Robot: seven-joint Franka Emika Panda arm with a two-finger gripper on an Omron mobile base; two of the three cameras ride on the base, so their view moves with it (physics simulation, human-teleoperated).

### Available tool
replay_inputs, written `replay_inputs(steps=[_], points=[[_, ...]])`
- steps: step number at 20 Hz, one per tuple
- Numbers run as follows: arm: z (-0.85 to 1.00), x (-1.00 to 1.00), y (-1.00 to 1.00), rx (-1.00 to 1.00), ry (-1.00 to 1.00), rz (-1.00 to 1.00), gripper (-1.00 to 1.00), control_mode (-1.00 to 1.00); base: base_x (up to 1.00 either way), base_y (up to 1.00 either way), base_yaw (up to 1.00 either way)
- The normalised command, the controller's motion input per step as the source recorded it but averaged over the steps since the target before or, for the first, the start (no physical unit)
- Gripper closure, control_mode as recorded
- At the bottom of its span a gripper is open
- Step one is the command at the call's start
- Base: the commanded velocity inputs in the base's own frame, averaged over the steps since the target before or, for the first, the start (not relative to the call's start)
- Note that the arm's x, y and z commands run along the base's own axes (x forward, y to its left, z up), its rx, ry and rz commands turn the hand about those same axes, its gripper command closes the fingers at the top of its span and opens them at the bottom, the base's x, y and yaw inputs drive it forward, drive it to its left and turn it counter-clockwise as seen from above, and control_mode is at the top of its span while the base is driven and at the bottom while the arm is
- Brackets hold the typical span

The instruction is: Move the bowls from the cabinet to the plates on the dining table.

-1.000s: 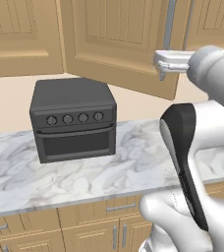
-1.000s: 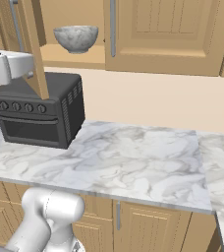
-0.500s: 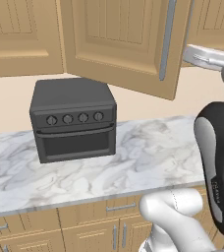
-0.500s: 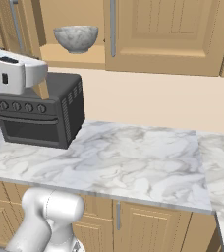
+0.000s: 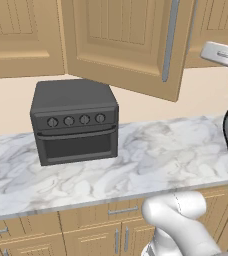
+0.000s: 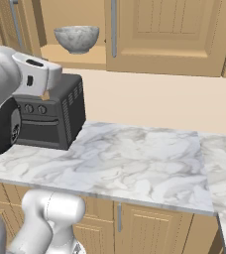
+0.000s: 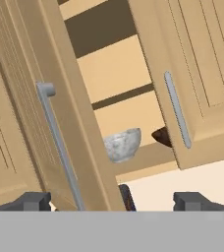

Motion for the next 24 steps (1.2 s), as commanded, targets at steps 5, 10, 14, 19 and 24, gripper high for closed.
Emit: replay_inputs(steps=[5,10,14,19,24], points=[[-0.05,0.09,0.0,0.13,0.03,0.2,-1.0,-1.0,0.0,0.0,0.0],[0.0,0.08,0.0,0.16,0.03,0.19,-1.0,-1.0,0.0,0.0,0.0],[-0.02,0.05,0.0,0.15,0.04,0.19,-1.0,-1.0,0.0,0.0,0.0],[0.0,0.23,-0.09,0.14,0.04,0.11,-1.0,-1.0,0.0,0.0,0.0],[-0.03,0.19,-0.11,0.1,0.04,0.13,-1.0,-1.0,0.0,0.0,0.0]])
